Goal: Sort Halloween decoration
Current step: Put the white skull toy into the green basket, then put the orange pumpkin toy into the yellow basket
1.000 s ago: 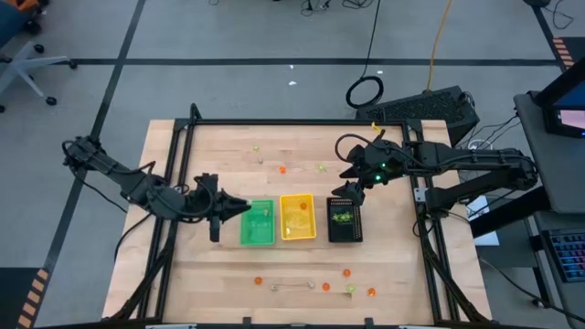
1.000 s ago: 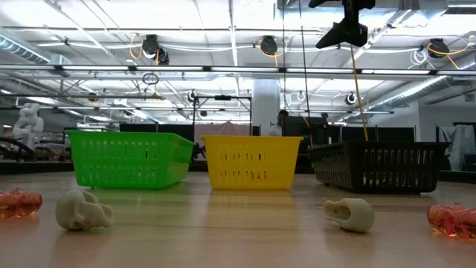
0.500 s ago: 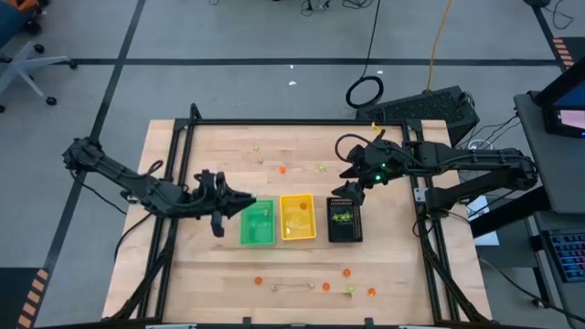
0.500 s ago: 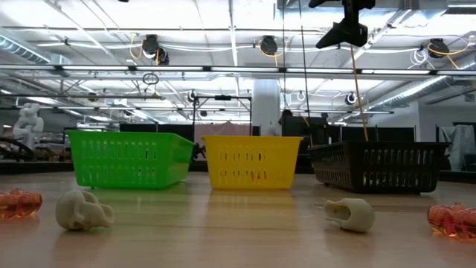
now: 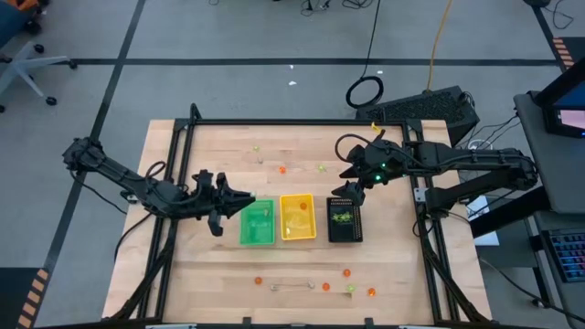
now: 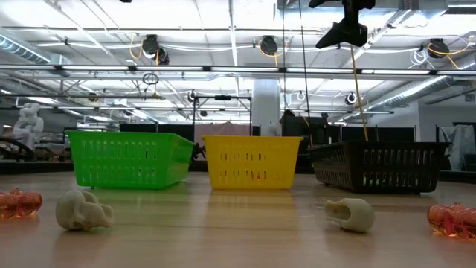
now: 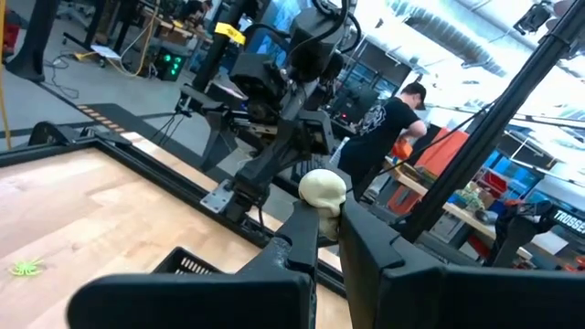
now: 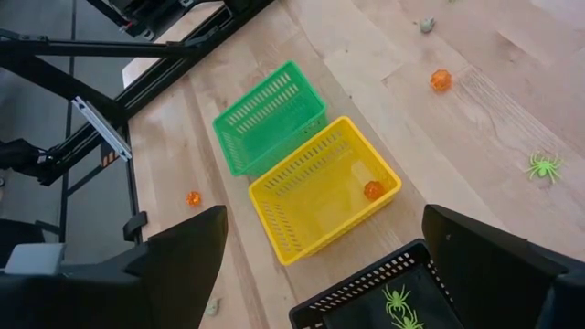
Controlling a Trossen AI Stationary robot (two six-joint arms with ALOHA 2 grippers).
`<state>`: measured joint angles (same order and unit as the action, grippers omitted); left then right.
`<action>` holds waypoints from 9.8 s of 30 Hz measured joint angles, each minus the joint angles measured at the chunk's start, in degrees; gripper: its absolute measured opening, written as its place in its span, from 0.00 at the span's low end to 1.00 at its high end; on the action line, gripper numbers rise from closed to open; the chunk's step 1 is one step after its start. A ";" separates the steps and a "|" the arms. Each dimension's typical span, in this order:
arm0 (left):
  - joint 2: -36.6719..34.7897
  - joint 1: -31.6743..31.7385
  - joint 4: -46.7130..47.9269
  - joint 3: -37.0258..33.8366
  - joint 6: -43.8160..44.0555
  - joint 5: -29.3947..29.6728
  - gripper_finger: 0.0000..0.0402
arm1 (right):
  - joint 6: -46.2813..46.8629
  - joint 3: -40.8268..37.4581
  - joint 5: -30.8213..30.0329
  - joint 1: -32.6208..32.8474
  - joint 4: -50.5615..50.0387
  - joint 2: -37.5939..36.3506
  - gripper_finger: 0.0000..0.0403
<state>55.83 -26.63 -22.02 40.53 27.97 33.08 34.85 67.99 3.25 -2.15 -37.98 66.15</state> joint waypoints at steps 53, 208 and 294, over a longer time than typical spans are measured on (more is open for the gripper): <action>16.22 5.11 35.07 0.00 5.23 -9.53 0.06 | 1.12 0.00 -0.22 0.02 0.00 -0.02 0.87; 28.30 2.49 45.67 32.72 32.72 -1.22 0.29 | 22.00 -14.99 -20.15 61.88 16.89 31.19 0.17; 28.28 2.49 45.72 32.70 31.12 -1.27 0.29 | 15.31 -18.43 -22.43 59.25 22.31 32.94 0.37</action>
<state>84.12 -24.14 23.70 73.23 59.09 31.81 50.16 49.56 -19.18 57.10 -15.67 99.09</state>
